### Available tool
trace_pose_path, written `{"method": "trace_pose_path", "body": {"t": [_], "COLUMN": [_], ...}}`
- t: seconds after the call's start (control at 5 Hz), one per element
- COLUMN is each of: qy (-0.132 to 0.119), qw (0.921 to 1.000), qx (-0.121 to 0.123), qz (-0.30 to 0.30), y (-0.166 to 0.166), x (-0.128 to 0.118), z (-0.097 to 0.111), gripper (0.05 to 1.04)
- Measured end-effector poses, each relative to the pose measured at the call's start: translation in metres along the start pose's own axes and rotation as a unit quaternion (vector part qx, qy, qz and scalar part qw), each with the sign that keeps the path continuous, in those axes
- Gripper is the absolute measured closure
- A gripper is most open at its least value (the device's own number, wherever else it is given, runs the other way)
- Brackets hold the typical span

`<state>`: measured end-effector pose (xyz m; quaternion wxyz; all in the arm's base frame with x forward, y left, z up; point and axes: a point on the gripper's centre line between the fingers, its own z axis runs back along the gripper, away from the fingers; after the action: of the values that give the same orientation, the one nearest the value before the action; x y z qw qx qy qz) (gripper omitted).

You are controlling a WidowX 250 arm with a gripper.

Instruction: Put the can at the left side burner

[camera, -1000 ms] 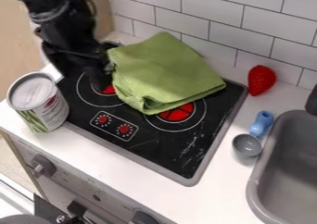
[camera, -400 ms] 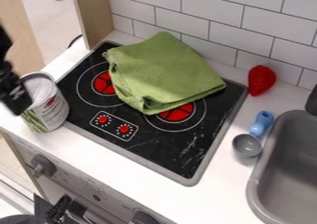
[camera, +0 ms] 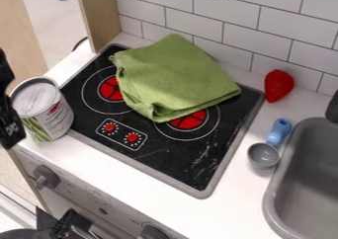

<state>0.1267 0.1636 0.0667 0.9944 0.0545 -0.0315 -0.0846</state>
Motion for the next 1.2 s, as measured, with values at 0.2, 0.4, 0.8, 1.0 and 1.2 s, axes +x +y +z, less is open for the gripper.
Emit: {"method": "trace_pose_path", "body": {"t": [0.2, 0.4, 0.8, 1.0, 1.2], "qy": [-0.004, -0.013, -0.040, -0.053, -0.068], "qw": [0.9998, 0.9988, 0.9959, 0.9959, 0.9954], "qx": [0.019, 0.035, 0.053, 0.054, 0.058], "qz": [0.006, 0.032, 0.061, 0.050, 0.034], "y": [0.000, 0.003, 0.013, 0.013, 0.012], "x": [0.004, 0.014, 0.051, 0.066, 0.077], "z": [-0.011, -0.018, -0.022, -0.023, -0.028], "gripper": [0.085, 0.085, 0.085, 0.085, 0.085]}}
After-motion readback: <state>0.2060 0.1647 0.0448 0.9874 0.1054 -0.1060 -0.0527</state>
